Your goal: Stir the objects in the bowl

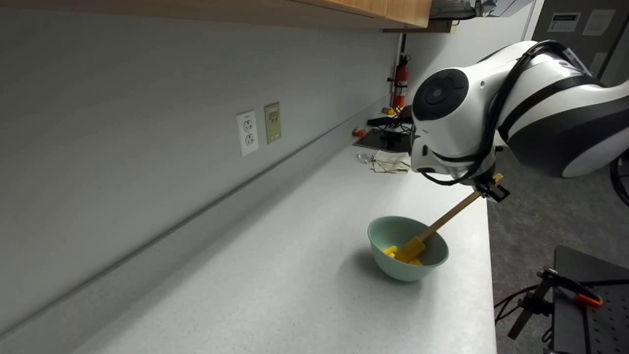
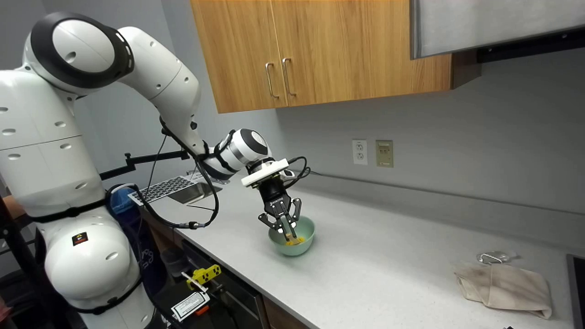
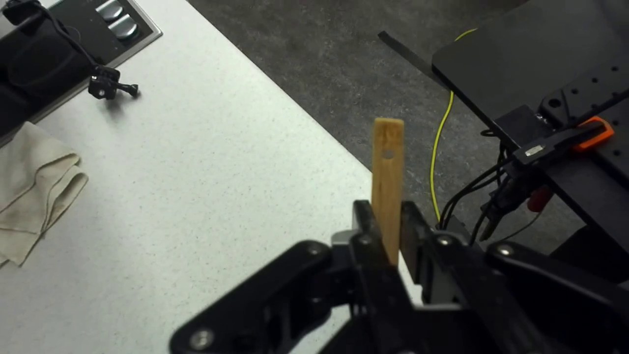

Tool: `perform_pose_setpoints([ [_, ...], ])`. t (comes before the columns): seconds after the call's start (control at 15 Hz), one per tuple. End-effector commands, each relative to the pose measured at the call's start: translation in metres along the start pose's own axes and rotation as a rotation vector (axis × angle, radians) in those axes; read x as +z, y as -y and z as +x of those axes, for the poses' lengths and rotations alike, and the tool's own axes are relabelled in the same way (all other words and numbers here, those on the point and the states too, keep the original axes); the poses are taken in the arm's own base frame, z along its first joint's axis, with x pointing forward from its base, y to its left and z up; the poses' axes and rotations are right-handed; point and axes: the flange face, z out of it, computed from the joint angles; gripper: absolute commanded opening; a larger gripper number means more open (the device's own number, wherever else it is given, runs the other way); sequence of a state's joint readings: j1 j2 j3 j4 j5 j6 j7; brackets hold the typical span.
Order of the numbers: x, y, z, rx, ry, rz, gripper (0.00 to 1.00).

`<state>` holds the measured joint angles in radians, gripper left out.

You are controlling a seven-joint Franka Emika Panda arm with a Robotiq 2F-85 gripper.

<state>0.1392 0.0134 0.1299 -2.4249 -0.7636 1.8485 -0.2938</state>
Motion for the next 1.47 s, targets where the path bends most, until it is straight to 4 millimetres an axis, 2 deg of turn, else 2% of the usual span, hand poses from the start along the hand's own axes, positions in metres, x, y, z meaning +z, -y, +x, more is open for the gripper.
perform_pose_setpoints([
  [0.0,-0.002,-0.004,0.004,-0.002,0.013,-0.017,0.04],
  [0.47,0.002,-0.001,0.015,-0.004,-0.124,0.061,0.04],
  [1.4,-0.003,-0.008,0.011,0.022,-0.044,-0.108,0.04],
])
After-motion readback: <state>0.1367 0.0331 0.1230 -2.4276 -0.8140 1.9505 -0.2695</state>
